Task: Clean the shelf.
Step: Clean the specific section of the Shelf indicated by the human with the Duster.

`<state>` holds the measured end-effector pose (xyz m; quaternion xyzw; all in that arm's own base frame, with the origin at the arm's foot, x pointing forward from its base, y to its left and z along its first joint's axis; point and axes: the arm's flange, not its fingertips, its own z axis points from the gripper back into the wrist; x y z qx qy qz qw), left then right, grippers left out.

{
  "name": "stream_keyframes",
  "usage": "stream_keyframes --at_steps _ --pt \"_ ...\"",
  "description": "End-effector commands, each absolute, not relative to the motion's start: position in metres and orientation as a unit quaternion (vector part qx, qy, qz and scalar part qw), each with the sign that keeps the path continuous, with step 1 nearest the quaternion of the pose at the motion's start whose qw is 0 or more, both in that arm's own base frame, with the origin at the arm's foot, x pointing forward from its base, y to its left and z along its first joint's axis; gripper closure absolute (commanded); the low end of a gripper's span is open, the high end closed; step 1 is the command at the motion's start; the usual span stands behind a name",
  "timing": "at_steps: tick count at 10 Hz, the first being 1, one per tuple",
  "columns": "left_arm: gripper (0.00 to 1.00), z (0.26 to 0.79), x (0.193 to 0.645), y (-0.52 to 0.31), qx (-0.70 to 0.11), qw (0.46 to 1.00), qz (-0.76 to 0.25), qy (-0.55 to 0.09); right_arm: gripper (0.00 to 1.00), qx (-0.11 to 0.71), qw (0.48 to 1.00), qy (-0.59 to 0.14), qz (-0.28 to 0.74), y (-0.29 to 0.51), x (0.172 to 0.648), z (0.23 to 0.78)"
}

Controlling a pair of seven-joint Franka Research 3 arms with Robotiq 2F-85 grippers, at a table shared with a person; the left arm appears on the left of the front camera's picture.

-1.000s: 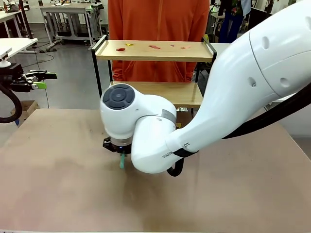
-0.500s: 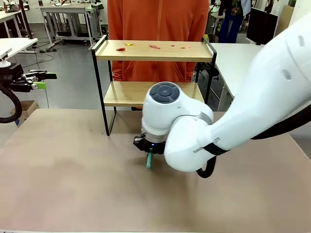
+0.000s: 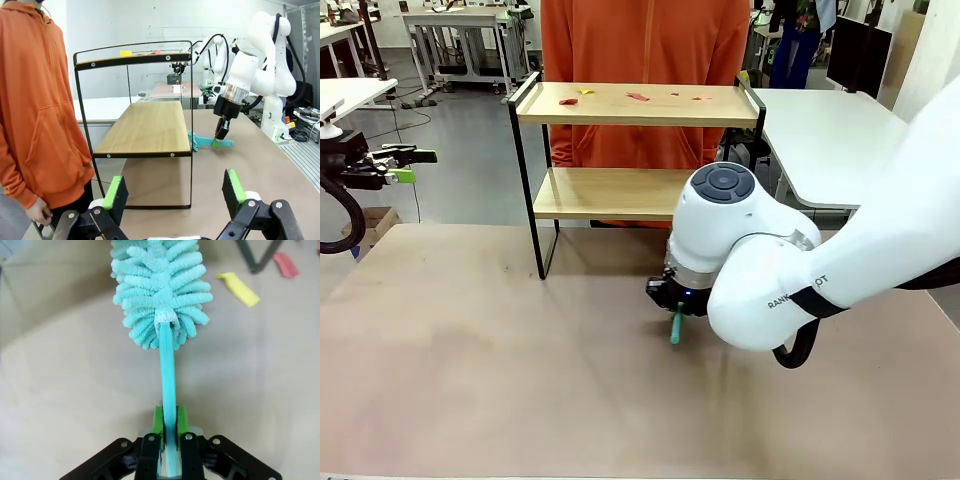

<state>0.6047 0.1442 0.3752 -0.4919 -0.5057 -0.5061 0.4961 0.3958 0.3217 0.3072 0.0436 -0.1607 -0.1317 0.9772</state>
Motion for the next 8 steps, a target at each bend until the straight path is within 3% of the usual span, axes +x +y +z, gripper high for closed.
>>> stream_keyframes --at_steps 1,4,6,8 --pt "0.00 0.378 0.603 0.143 -0.486 0.493 -0.510 -0.509 0.87 -0.006 0.982 -0.134 -0.132 0.288 0.403 0.314" --pt "0.00 0.378 0.603 0.143 -0.486 0.493 -0.510 -0.509 0.87 -0.051 0.977 -0.151 -0.143 0.255 0.401 0.333" --pt "0.00 0.378 0.603 0.143 -0.486 0.493 -0.510 -0.509 0.87 -0.015 0.977 -0.175 -0.123 0.266 0.391 0.347" --pt "0.00 0.378 0.603 0.143 -0.486 0.493 -0.510 -0.509 0.87 -0.038 0.978 -0.157 -0.136 0.266 0.404 0.329"
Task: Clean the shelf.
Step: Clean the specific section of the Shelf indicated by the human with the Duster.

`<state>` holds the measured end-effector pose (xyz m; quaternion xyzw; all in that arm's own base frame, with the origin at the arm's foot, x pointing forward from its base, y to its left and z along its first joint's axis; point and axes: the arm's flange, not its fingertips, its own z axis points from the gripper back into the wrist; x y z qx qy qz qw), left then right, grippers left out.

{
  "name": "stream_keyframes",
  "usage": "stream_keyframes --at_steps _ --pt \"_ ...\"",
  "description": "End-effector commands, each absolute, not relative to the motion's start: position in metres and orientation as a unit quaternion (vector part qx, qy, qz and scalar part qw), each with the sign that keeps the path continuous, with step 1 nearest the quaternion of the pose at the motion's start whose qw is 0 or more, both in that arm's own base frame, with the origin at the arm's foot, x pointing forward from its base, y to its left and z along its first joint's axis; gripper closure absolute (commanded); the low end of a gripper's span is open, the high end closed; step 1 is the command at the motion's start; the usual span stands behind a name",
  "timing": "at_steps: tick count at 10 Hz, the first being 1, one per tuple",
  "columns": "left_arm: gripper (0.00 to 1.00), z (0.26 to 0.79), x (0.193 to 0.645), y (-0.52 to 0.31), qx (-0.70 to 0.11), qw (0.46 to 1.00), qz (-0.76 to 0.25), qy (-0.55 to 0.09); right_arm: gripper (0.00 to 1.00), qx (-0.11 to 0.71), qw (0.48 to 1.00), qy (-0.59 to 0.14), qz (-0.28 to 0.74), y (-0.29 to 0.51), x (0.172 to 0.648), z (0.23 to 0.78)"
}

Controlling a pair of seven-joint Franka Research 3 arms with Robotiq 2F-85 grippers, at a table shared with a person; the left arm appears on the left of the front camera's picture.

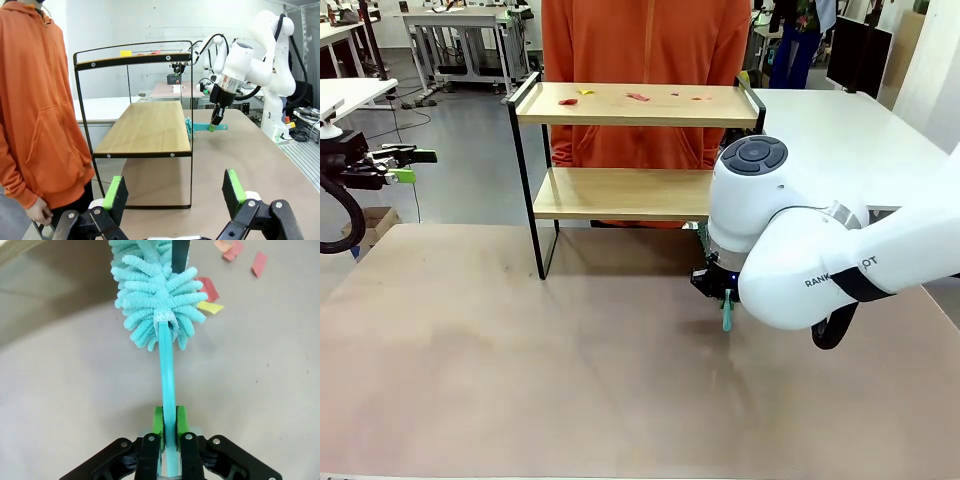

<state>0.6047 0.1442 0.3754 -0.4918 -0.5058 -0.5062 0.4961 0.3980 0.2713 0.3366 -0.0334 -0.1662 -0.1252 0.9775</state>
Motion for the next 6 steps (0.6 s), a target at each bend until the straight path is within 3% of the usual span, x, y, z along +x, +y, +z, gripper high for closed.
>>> stream_keyframes --at_steps 1,6 --pt "0.00 0.378 0.603 0.143 -0.486 0.493 -0.510 -0.509 0.87 -0.038 0.978 -0.157 -0.136 0.266 0.404 0.329" --pt "0.00 0.378 0.603 0.143 -0.486 0.493 -0.510 -0.509 0.87 0.053 0.980 -0.189 -0.038 0.212 0.394 0.377"
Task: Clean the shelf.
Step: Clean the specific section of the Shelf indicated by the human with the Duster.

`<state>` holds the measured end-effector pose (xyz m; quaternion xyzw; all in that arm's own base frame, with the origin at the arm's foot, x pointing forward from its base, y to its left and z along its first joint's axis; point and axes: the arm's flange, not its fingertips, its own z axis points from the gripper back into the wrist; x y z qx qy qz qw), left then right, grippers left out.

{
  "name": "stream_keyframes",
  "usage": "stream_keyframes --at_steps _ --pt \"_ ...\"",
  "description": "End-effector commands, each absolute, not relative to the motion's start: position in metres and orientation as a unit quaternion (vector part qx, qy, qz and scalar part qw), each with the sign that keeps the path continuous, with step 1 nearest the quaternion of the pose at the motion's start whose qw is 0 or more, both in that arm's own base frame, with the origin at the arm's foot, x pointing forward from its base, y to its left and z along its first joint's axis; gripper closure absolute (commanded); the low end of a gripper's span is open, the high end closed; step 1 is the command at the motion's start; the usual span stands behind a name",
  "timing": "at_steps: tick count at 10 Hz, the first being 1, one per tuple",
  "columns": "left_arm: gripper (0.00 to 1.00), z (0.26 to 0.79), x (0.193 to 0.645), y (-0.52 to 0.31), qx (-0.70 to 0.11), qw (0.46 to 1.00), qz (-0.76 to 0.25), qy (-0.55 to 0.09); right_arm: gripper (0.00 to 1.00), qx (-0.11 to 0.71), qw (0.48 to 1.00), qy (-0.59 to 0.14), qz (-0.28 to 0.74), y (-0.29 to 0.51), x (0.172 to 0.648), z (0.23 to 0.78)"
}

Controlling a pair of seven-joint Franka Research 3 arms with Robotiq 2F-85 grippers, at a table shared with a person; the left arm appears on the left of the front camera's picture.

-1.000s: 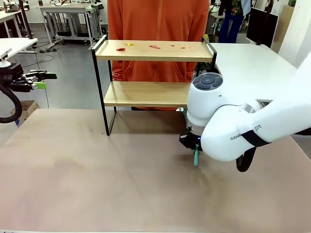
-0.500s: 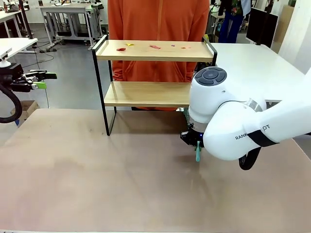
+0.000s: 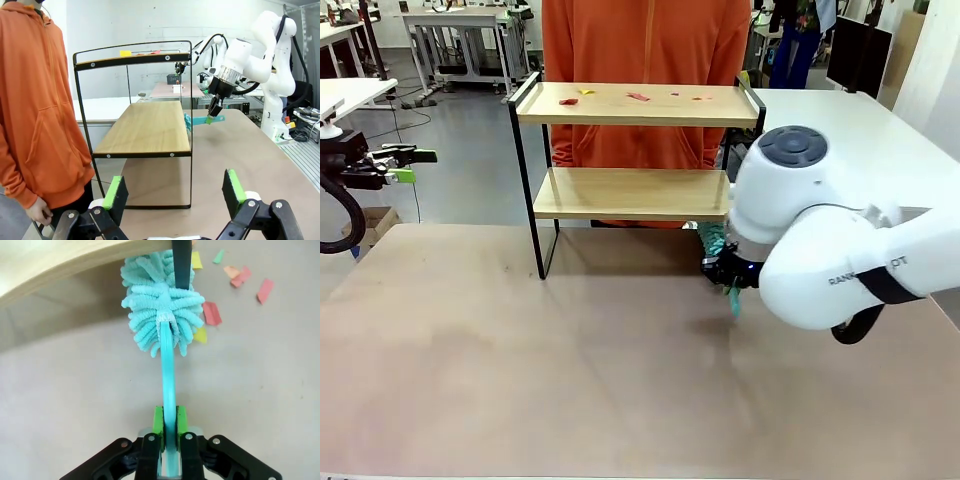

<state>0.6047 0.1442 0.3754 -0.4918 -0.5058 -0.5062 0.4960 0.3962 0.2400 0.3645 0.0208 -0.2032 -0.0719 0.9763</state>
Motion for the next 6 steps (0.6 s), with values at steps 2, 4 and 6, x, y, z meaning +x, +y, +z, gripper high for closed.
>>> stream_keyframes --at_steps 2,4,6 --pt "0.00 0.378 0.603 0.143 -0.486 0.493 -0.510 -0.509 0.87 0.089 0.983 -0.158 0.019 0.198 0.399 0.383" --pt "0.00 0.378 0.603 0.143 -0.486 0.493 -0.510 -0.509 0.87 0.103 0.982 -0.146 0.067 0.191 0.399 0.390" --pt "0.00 0.378 0.603 0.143 -0.486 0.493 -0.510 -0.509 0.87 0.097 0.979 -0.158 0.088 0.181 0.398 0.402"
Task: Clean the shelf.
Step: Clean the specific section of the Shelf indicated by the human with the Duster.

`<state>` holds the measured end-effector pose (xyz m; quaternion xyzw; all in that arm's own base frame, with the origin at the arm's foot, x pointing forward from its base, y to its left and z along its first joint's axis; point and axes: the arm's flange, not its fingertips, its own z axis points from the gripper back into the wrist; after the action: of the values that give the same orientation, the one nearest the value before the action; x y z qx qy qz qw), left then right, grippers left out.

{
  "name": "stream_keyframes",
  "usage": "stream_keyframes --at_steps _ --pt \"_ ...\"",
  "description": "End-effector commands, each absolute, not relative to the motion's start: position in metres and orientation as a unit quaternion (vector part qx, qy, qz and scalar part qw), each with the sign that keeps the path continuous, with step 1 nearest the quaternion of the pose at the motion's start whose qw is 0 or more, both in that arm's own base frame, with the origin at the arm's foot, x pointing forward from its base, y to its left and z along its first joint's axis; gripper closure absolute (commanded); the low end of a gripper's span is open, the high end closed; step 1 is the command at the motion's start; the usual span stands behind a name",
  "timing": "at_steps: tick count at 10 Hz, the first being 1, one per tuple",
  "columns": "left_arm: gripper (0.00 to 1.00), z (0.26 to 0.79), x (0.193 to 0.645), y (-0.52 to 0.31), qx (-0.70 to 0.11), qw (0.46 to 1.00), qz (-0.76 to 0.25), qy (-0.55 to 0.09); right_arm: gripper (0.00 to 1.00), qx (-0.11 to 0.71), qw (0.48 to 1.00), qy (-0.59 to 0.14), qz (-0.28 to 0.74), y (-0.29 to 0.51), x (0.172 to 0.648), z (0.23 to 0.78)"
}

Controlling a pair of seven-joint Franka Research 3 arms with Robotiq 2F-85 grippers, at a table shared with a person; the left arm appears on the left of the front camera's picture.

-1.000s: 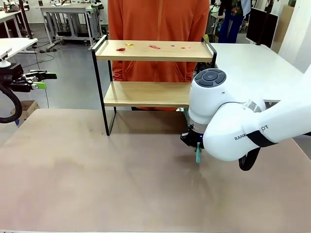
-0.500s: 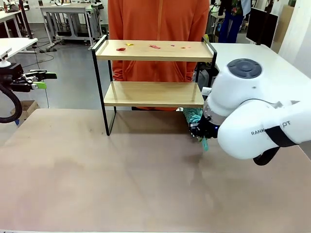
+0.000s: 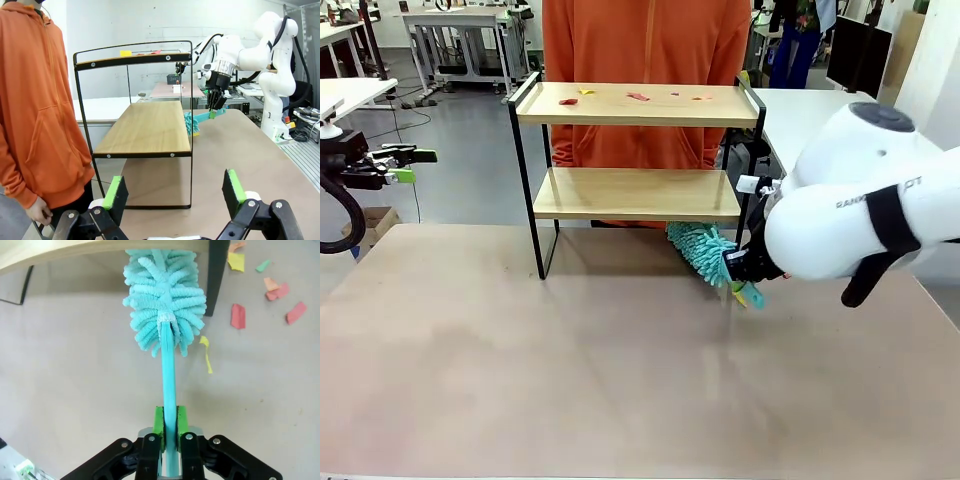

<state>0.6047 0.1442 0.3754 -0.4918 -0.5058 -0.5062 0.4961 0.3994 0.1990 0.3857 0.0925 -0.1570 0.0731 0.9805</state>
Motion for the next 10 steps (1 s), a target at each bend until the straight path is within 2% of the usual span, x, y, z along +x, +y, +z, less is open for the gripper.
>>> stream_keyframes --at_steps 1,4,10 --pt "0.00 0.378 0.603 0.143 -0.486 0.493 -0.510 -0.509 0.87 0.108 0.976 -0.161 0.102 0.177 0.396 0.407" --pt "0.00 0.378 0.603 0.143 -0.486 0.493 -0.510 -0.509 0.87 0.147 0.960 -0.171 0.166 0.166 0.385 0.420" --pt "0.00 0.378 0.603 0.143 -0.486 0.493 -0.510 -0.509 0.87 0.191 0.923 -0.105 0.317 0.155 0.345 0.443"
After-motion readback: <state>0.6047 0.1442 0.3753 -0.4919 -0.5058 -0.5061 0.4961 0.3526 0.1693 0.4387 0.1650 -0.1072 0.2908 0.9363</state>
